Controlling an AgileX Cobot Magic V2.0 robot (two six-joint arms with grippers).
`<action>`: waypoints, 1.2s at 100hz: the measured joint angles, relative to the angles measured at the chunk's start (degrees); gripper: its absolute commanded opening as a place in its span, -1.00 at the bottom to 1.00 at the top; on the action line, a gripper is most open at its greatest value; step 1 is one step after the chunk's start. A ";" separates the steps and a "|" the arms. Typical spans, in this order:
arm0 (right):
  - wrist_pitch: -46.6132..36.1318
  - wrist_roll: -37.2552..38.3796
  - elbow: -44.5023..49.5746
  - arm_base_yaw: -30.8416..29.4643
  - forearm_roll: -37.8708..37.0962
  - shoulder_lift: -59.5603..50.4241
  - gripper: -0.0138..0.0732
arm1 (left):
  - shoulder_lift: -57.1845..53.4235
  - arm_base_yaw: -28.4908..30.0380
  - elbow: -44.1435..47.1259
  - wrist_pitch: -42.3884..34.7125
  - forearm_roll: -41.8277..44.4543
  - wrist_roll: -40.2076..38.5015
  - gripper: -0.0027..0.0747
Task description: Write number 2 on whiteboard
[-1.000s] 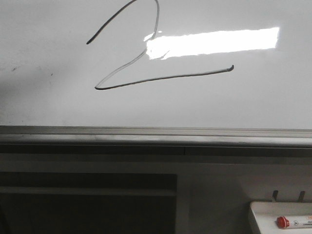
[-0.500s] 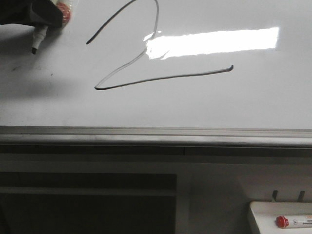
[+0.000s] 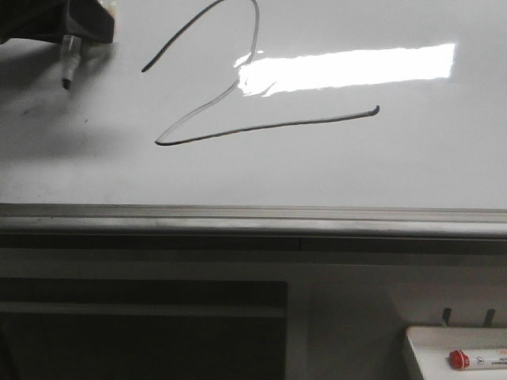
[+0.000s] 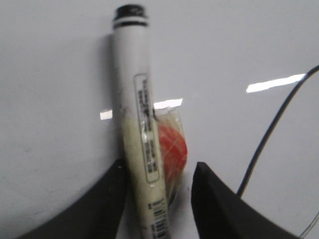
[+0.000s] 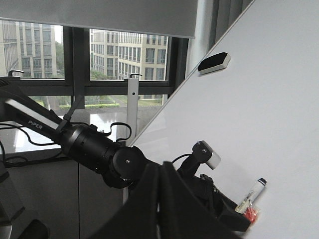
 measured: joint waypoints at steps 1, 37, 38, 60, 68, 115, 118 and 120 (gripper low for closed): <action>-0.10 0.00 0.00 0.00 0.00 0.00 -0.85 | -0.02 -0.11 0.00 0.00 0.00 0.00 0.19; -4.96 0.00 2.02 -1.07 -6.54 -0.64 -0.85 | -12.26 0.00 0.66 2.79 -0.46 0.00 0.09; -5.37 0.00 2.27 -1.21 -6.86 -0.67 -0.85 | -12.81 0.00 0.63 3.12 -0.37 0.00 0.08; -13.48 0.00 16.71 -9.14 -8.10 -7.22 -0.85 | -33.41 0.00 8.20 4.82 2.28 0.00 -0.38; -17.46 0.00 24.07 -11.52 -7.88 -11.28 -0.85 | -42.59 0.00 12.10 6.41 2.65 0.00 -0.70; -29.64 0.10 39.99 -12.98 7.34 -25.72 -0.85 | -69.74 0.00 29.05 11.81 2.99 0.00 -0.98; -29.64 0.10 39.99 -12.98 7.46 -25.72 -0.85 | -69.73 0.00 29.15 12.11 2.99 0.00 -0.98; -29.64 0.10 39.99 -12.98 7.46 -25.72 -0.85 | -69.73 0.00 29.15 12.19 2.99 0.00 -0.98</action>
